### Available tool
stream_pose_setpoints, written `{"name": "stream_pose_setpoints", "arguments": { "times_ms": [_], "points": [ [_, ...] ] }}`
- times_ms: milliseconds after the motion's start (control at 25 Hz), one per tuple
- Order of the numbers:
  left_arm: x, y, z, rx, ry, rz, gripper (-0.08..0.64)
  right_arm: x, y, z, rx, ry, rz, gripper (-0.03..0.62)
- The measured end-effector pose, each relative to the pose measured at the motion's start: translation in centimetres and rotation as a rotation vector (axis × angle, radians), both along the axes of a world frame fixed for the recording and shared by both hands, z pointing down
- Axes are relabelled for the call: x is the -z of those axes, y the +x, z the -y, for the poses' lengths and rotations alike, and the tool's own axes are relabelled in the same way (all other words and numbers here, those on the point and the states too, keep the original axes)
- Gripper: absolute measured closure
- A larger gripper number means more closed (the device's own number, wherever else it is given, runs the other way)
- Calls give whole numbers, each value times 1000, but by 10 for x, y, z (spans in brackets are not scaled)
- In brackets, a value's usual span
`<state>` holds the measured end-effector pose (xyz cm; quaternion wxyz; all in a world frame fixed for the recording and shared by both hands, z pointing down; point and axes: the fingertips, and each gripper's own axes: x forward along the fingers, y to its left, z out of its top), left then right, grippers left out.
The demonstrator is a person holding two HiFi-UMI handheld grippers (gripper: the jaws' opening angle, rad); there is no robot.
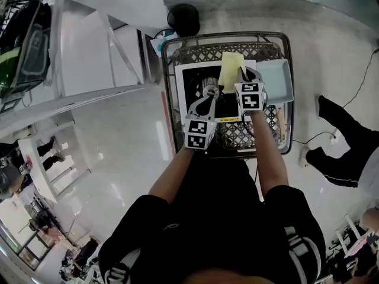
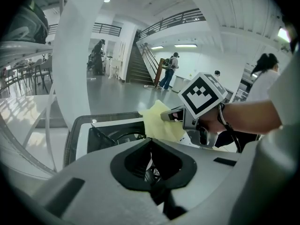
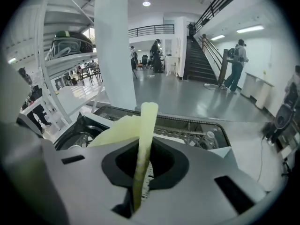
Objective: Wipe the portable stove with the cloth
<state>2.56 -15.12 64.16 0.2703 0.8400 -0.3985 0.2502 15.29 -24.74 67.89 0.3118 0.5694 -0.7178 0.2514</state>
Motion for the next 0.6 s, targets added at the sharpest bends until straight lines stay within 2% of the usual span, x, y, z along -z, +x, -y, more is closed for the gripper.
{"name": "stream_pose_setpoints", "arguments": {
  "times_ms": [280, 480, 600],
  "points": [
    [8, 9, -11, 6, -15, 23, 538, -15, 43, -12, -102, -26, 31, 580],
    [4, 18, -15, -57, -26, 57, 538, -15, 65, -14, -168, -22, 34, 580],
    [14, 33, -11, -83, -8, 42, 538, -17, 86, -21, -211, -27, 14, 580]
  ]
}}
